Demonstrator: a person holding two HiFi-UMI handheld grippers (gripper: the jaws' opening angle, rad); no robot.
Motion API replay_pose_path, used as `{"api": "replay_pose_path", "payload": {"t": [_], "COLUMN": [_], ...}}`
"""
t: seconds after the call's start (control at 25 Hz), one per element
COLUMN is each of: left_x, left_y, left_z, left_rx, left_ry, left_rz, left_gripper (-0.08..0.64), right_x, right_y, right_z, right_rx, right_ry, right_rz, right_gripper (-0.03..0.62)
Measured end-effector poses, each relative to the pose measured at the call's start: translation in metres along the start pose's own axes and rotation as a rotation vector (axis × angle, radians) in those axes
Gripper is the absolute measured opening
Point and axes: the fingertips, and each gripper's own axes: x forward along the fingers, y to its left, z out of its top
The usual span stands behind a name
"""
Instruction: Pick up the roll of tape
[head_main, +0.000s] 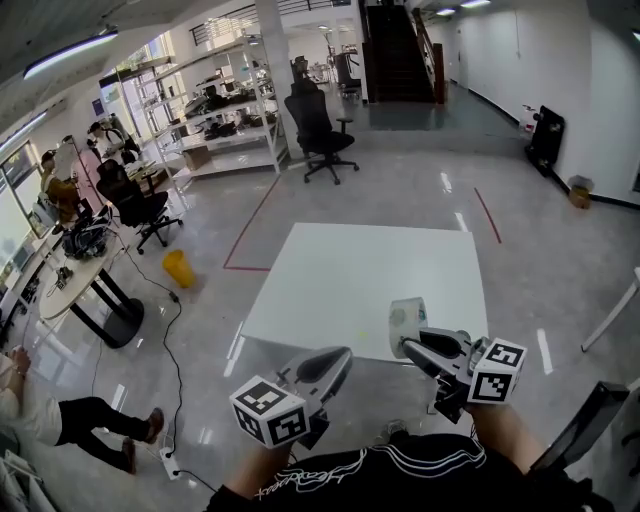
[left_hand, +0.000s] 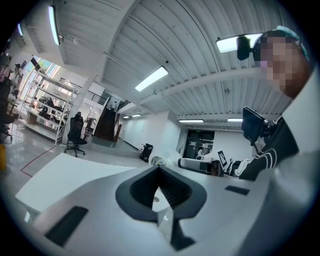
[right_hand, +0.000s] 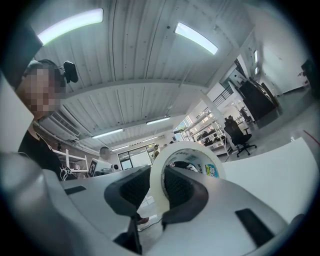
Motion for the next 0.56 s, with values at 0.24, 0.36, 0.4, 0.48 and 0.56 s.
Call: {"api": "replay_pose_path", "payload": {"t": [0.24,0.36,0.4,0.48,0.56], "left_x": [0.003,0.004,0.004,0.004,0.004], "left_y": [0.001,-0.002,-0.003,-0.006,-0.008], "left_z": [-0.004,-0.001,-0.001,-0.004,-0.007], "left_rx": [-0.016,-0.010,-0.010,-0.014,-0.018], "left_ry": [0.005,-0.002,-0.001,0.002,0.006], "left_rz": [-0.006,-0.014,-0.015,-0.018,-0.020], "left_gripper": [0.003,0.003,0.003,0.003,0.003], "right_x": [-0.001,-0.002,-0.002,-0.005,-0.007], "right_y": [0.000,0.002,0.003,0.005,0.005], "right_z": [-0.002,0.001,0.001,-0.001,-0.002], "right_rx": [0.008,0.005,0.005,0.007,0.009], "right_ry": [0.009,0.001,0.000,0.000,0.001], "right_rz": [-0.007,-0.008,-0.008,-0.010,-0.013], "right_gripper": [0.087,0.087,0.087,0.087,0.087]}}
